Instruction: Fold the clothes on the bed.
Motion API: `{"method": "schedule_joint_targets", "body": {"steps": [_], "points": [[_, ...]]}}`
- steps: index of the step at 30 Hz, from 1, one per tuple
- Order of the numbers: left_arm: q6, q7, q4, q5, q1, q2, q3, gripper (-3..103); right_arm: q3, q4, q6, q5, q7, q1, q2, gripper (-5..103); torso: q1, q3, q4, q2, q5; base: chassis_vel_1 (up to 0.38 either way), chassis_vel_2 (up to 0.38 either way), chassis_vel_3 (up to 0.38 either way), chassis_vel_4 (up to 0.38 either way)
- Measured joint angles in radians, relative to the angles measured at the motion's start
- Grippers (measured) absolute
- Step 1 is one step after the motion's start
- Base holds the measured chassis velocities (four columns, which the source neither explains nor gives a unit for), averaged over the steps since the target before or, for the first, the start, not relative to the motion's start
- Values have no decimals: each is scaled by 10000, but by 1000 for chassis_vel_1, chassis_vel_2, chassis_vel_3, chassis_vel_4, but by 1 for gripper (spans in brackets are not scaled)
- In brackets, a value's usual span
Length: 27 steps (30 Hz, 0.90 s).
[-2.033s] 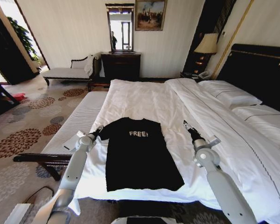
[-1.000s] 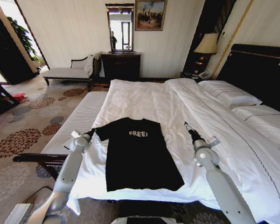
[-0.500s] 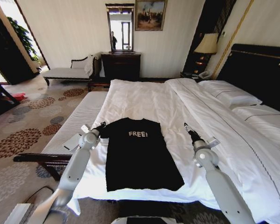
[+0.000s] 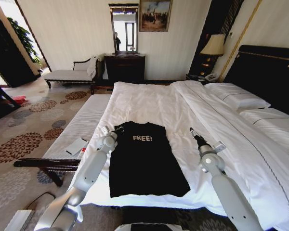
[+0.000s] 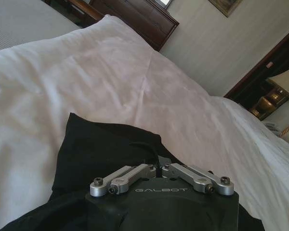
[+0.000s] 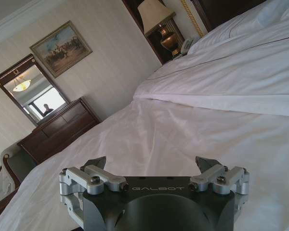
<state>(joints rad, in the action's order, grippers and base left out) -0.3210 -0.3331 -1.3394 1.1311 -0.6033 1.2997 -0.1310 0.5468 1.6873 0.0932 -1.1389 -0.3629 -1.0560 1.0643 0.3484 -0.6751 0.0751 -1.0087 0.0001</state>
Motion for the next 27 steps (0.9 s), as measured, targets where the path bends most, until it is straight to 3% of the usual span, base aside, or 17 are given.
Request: {"method": "schedule_joint_targets", "body": {"steps": [15, 18, 20, 27], "points": [[15, -129, 384, -325, 252, 552, 232, 0, -84, -188, -26, 40, 37, 76, 37, 100, 1, 0, 1, 0, 0, 0, 0, 0, 0], [4, -147, 172, -303, 177, 521, 196, 16, -74, -190, -31, 39, 42, 56, 28, 100, 0, 0, 1, 0, -1, 0, 0, 0, 0], [5, -142, 58, -252, 152, 483, 147, 16, -68, -190, -33, 40, 42, 46, 29, 100, 1, 0, 2, 1, -2, 0, 0, 0, 0], [83, 2, -994, 666, -109, 2, -519, 48, -74, -101, -35, 78, 42, 9, 114, 100, 0, 1, 1, 0, -2, 0, 0, 0, 0]]}}
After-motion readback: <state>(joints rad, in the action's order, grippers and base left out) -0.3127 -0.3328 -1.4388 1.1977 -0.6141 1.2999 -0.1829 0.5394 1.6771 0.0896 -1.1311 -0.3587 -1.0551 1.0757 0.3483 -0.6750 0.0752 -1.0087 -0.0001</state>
